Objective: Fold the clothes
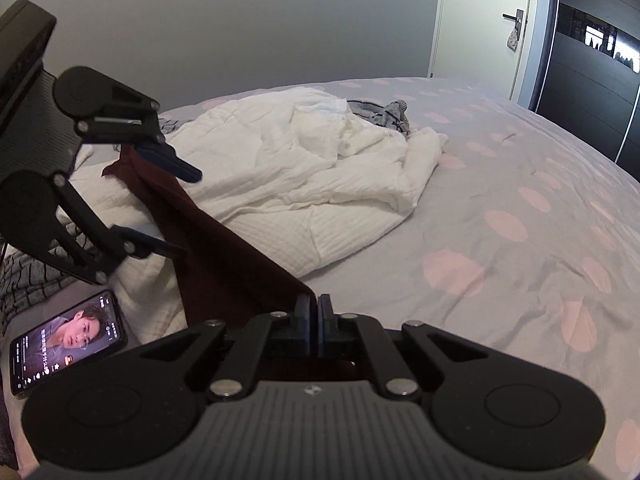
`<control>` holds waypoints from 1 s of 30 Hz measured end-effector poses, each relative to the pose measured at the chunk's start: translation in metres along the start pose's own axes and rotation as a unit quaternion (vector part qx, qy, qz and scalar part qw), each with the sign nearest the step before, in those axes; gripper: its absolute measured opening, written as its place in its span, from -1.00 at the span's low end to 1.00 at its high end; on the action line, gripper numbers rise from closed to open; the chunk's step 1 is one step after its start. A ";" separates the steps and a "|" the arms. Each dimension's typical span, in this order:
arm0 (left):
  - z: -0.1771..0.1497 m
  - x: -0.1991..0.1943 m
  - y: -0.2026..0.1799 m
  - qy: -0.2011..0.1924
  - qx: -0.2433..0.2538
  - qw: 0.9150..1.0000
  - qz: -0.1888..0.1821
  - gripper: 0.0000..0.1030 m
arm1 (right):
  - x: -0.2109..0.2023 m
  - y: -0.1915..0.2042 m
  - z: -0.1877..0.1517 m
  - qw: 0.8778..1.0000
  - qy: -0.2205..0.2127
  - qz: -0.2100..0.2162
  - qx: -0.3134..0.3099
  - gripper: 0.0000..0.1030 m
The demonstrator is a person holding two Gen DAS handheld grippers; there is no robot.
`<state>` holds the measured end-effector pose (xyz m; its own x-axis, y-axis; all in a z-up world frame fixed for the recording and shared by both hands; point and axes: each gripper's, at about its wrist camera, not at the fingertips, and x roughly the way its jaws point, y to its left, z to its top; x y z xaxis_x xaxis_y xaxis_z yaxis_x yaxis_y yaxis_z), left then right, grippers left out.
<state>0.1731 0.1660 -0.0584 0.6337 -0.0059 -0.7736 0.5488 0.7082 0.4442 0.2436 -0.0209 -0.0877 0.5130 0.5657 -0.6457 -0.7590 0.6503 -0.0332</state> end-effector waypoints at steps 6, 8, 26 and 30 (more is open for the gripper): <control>0.007 -0.006 0.024 0.005 -0.070 0.997 -0.035 -0.99 | -0.008 -0.012 0.001 1.000 0.008 0.006 0.022 -0.67; 0.007 -0.011 0.029 0.007 -0.084 0.996 -0.033 -0.99 | -0.014 -0.022 0.003 0.999 0.009 -0.001 0.038 -0.45; 0.009 -0.012 0.025 0.037 -0.093 0.994 -0.039 -0.99 | 0.022 -0.111 -0.034 0.940 0.123 -0.092 0.304 -0.48; 0.005 -0.010 0.025 0.050 -0.091 0.994 -0.041 -0.99 | 0.027 -0.117 -0.045 0.932 0.104 -0.103 0.331 -0.92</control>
<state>0.1832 0.1799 -0.0374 0.5287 -0.0051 -0.8488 0.4823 0.8247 0.2954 0.3282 -0.1046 -0.1354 0.4793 0.3284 -0.8139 -0.2030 0.9437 0.2612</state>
